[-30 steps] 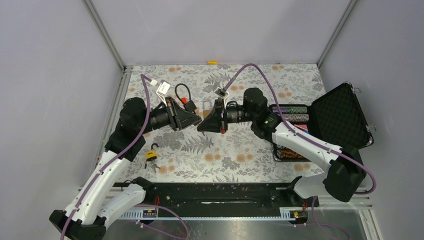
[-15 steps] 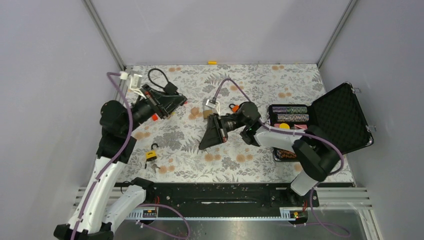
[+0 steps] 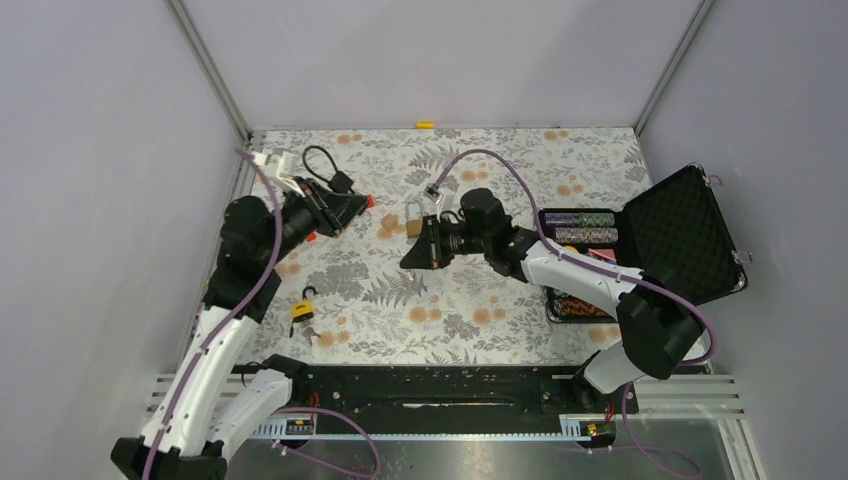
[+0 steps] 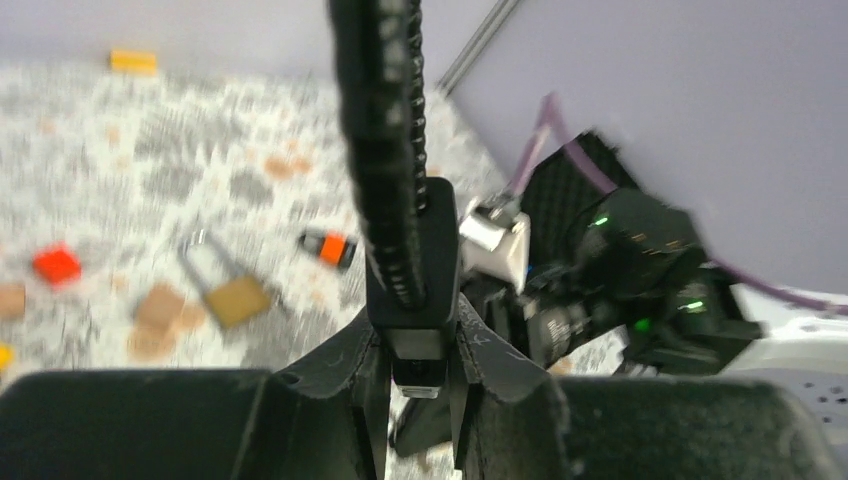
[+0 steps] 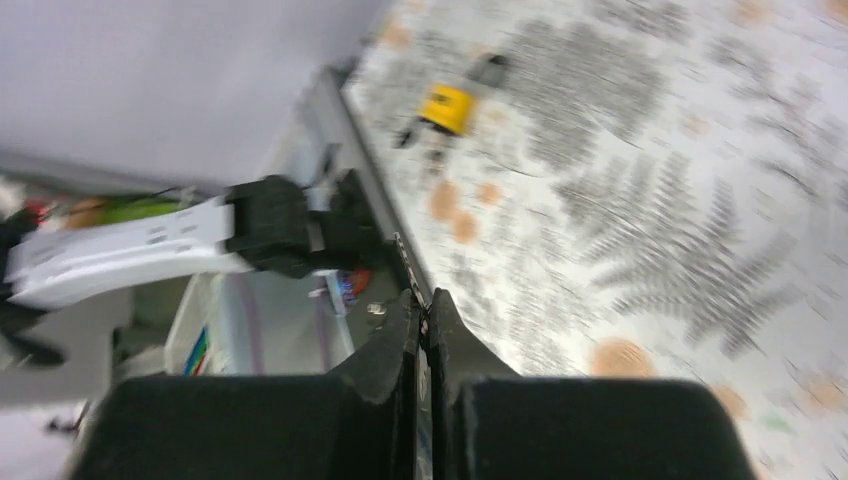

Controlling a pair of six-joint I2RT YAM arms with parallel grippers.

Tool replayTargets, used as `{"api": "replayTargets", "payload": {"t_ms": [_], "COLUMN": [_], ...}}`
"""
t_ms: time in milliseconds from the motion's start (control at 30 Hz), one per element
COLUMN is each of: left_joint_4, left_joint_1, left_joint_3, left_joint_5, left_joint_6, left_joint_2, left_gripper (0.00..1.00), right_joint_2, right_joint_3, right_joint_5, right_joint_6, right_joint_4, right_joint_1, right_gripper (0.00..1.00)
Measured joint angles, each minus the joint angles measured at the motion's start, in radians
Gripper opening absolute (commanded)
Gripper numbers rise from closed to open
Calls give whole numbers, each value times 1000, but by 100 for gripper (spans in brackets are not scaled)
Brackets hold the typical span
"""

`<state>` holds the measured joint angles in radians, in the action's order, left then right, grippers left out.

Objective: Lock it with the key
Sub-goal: Place the lock at the center of the board.

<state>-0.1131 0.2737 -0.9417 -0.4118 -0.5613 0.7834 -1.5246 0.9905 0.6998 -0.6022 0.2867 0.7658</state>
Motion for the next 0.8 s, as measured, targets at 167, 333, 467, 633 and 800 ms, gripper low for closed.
{"api": "replayTargets", "payload": {"t_ms": [167,333,467,633,800], "left_joint_4": [-55,-141,-167,-138,-137], "left_joint_1": [13,39,39,39,39], "left_joint_3": [147,314,355,355,355], "left_joint_5": [7,44,85,93,134], "left_joint_6": [-28,-61,-79,-98,-108], "left_joint_2": [106,234,354,486,563], "left_gripper": [0,0,2,18,52], "right_joint_2": [-1,-72,-224,-382,-465], "right_joint_3": [-45,-76,-21,109,232], "right_joint_5": [-261,-417,-502,-582,-634], "right_joint_6": [18,-33,-81,-121,-136], "right_joint_4": [-151,-185,-185,-195,-203], "right_joint_1": [-4,10,64,129,148], "right_gripper": [0,0,0,6,27]}}
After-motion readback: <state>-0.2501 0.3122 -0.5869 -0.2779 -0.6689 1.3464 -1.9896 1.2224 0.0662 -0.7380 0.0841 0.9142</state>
